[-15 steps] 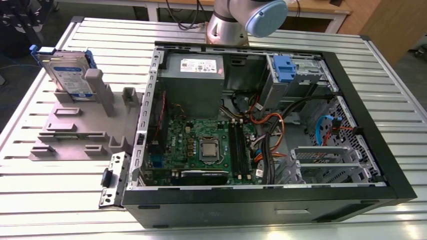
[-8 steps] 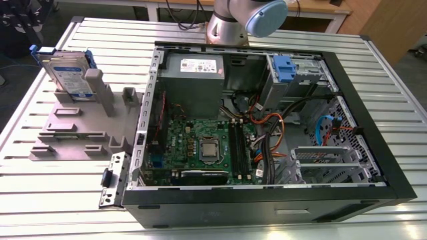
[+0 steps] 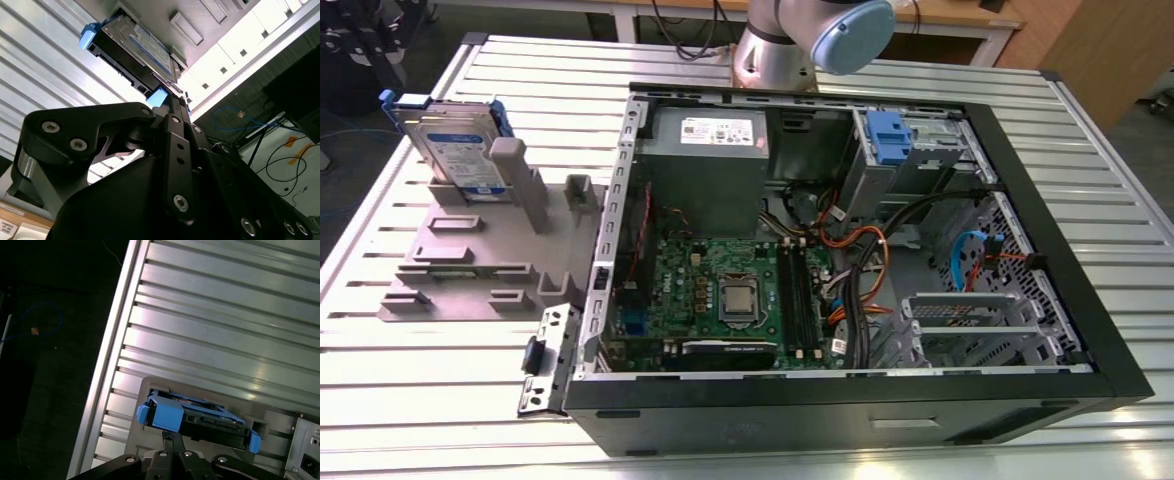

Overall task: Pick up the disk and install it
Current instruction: 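Pick up the disk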

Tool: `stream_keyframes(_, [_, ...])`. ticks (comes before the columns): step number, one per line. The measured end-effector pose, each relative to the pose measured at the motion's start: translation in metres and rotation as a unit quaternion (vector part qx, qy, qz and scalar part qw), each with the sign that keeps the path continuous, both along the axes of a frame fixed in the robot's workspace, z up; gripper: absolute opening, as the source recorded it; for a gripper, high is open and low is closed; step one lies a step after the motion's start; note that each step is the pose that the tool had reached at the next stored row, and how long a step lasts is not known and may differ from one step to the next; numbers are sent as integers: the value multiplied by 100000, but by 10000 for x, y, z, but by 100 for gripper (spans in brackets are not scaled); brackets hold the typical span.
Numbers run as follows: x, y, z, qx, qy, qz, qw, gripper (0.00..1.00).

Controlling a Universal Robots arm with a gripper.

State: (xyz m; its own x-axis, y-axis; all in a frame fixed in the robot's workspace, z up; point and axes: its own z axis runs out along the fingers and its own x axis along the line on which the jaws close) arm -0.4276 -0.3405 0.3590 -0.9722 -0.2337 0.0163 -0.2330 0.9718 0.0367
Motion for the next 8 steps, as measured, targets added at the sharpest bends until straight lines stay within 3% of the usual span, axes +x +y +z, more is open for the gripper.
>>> stream_keyframes(8, [0,0,-2,1,-2,1347,99991,11])
